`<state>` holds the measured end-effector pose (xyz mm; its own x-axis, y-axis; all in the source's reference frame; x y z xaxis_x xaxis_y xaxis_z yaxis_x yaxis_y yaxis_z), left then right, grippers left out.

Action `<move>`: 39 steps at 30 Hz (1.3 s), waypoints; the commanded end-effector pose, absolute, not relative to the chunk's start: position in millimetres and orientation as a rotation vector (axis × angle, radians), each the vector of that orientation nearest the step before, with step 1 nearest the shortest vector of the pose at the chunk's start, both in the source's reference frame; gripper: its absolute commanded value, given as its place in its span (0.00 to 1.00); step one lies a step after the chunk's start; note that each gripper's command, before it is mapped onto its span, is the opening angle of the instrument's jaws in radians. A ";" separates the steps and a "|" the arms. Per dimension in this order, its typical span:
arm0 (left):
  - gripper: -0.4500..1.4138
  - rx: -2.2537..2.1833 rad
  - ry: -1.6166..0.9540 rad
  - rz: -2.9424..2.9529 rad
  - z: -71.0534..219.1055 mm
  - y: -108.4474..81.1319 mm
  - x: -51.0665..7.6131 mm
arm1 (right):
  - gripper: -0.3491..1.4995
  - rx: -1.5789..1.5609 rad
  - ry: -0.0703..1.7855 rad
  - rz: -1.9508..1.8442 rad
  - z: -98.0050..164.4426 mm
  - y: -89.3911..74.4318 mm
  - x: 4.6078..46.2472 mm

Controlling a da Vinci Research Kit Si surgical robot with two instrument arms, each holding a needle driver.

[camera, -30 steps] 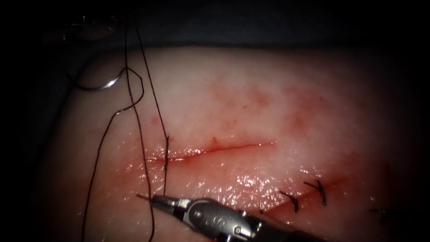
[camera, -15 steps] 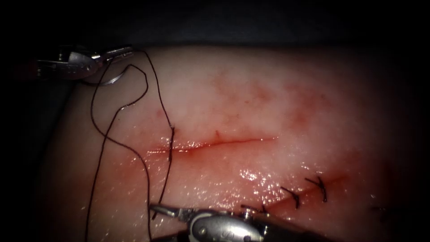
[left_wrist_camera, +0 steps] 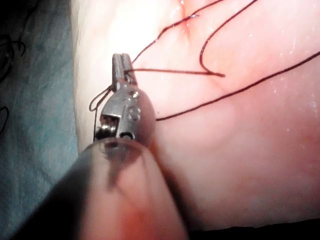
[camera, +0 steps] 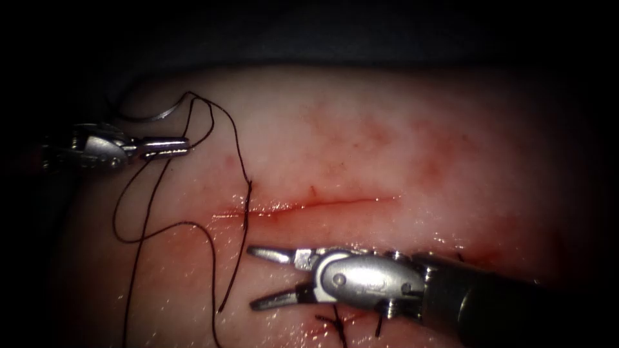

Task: Wound Closure
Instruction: Wrap the suture once clockwise around the right tool and grab the short tail.

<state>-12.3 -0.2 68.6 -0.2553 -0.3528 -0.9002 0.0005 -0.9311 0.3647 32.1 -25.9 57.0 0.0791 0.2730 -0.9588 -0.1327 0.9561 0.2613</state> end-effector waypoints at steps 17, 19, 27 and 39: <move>0.00 1.939 -0.331 -2.169 61.2 -6.2 -14.5 | 0.00 0.208 1.390 0.434 66.0 -19.6 38.7; 0.00 1.956 -0.335 -2.148 60.4 -6.6 -14.7 | 0.00 0.211 1.386 0.443 66.2 -19.1 39.3; 0.00 1.995 -0.339 -2.106 59.1 -8.0 -15.4 | 0.00 0.365 1.376 0.603 66.9 -16.5 41.8; 0.00 2.042 -0.294 -2.100 61.0 -7.8 -15.6 | 0.00 0.550 1.547 0.646 66.4 -14.7 43.3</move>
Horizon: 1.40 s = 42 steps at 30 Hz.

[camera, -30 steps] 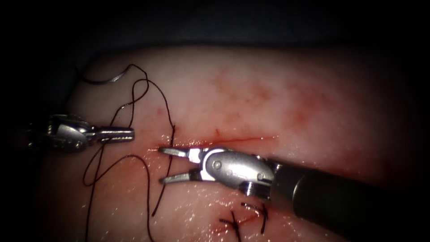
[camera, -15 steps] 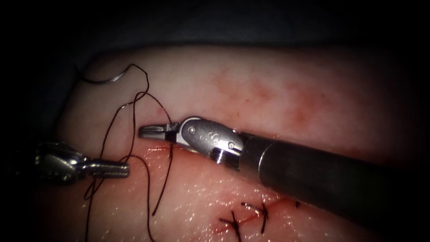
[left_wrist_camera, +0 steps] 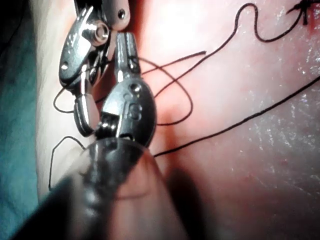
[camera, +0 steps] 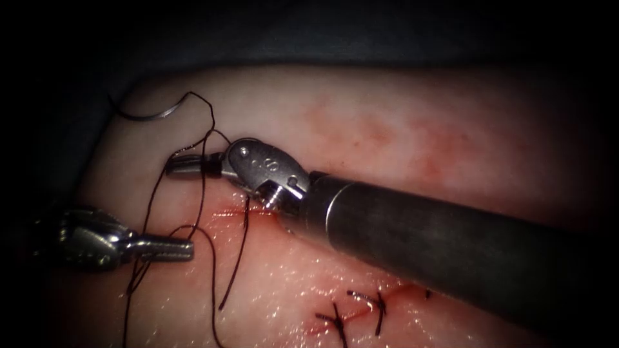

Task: Wound Closure
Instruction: Wrap the suture once clockwise around the right tool and grab the short tail.

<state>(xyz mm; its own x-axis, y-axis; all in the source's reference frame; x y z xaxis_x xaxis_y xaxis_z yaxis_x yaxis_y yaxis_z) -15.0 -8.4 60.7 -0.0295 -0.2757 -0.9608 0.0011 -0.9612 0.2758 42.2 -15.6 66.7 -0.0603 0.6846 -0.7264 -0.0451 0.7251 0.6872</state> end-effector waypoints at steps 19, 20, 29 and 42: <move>0.00 2.102 -0.203 -2.135 67.9 -6.4 -14.6 | 0.00 0.848 1.854 0.486 62.5 -14.3 41.8; 0.00 2.103 -0.195 -2.145 68.6 -5.9 -14.2 | 0.00 0.868 1.860 0.479 62.2 -14.4 41.5; 0.00 2.113 -0.165 -2.176 71.1 -2.3 -13.3 | 0.00 0.960 1.742 0.316 62.4 -15.0 40.0; 0.00 2.120 -0.156 -2.192 71.6 -0.5 -13.7 | 0.33 0.931 1.443 -0.211 64.3 -18.7 40.5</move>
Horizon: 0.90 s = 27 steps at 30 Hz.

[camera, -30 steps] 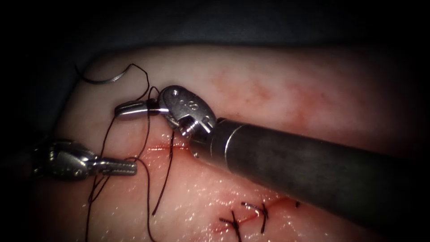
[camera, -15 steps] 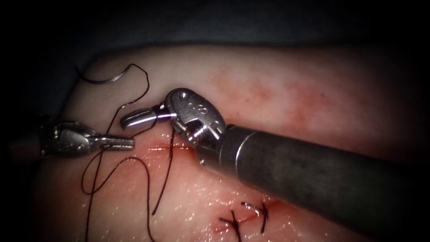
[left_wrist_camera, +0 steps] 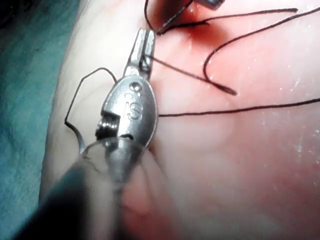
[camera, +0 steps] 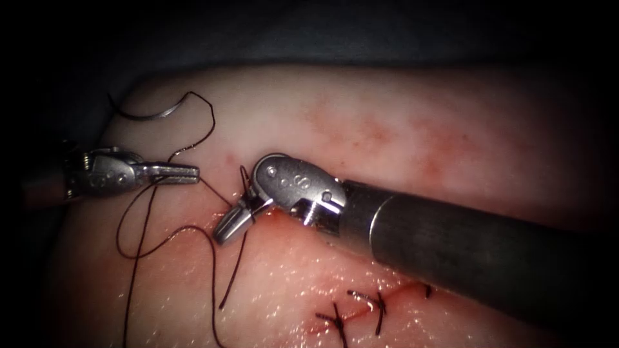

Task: Wound Closure
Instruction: Wrap the suture once clockwise around the right tool and grab the short tail.

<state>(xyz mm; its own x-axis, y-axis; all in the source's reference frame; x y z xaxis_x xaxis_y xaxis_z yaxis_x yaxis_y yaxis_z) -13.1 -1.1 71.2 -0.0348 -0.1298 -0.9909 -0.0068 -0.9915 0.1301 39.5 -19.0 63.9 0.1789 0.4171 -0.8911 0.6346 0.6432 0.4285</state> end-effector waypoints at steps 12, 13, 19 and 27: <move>0.00 2.118 -0.159 -2.192 71.7 -0.8 -13.7 | 0.71 0.910 1.364 -0.391 64.9 -21.9 41.4; 0.00 2.118 -0.159 -2.191 71.7 -0.8 -13.7 | 0.71 0.911 1.363 -0.400 64.9 -22.0 41.4; 0.00 2.114 -0.161 -2.193 71.7 -1.0 -13.5 | 0.65 0.904 1.320 -0.450 64.4 -22.3 41.2; 0.00 2.109 -0.163 -2.198 71.7 -1.1 -13.2 | 0.60 0.903 1.313 -0.469 64.3 -22.7 40.6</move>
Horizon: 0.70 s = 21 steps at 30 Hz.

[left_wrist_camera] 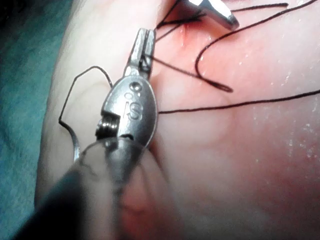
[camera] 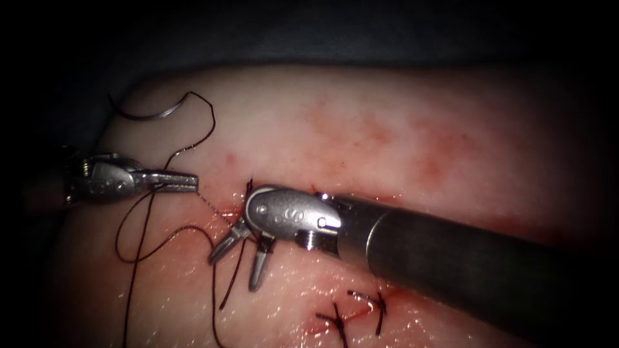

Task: Wound Closure
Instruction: Wrap the suture once clockwise around the right tool and grab the short tail, then pull the right arm up and the left arm down to secure the knot.

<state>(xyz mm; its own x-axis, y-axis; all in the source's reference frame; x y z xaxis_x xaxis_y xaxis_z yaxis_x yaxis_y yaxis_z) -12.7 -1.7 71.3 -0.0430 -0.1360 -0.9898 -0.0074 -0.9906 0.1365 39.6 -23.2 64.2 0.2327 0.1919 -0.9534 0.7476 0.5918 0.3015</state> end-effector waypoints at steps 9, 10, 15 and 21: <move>0.00 2.107 -0.161 -2.204 71.5 -1.5 -13.3 | 0.54 0.897 1.233 -0.548 65.1 -24.9 41.3; 0.00 2.106 -0.161 -2.205 71.3 -1.6 -13.3 | 0.52 0.897 1.203 -0.575 65.3 -25.4 41.5; 0.00 2.105 -0.163 -2.207 70.9 -1.7 -13.3 | 0.26 0.900 1.142 -0.637 65.7 -26.4 41.6; 0.00 2.099 -0.168 -2.212 70.1 -2.2 -13.4 | 0.00 0.991 0.995 -0.660 66.2 -26.6 41.2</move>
<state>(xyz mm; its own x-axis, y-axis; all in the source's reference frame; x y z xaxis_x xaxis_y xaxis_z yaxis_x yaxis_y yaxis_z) -12.8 -3.0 69.6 -0.0554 -0.1365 -0.9891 -0.0108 -0.9905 0.1373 40.1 -27.3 66.3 0.4361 -0.0169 -0.8997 0.8211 0.4167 0.3901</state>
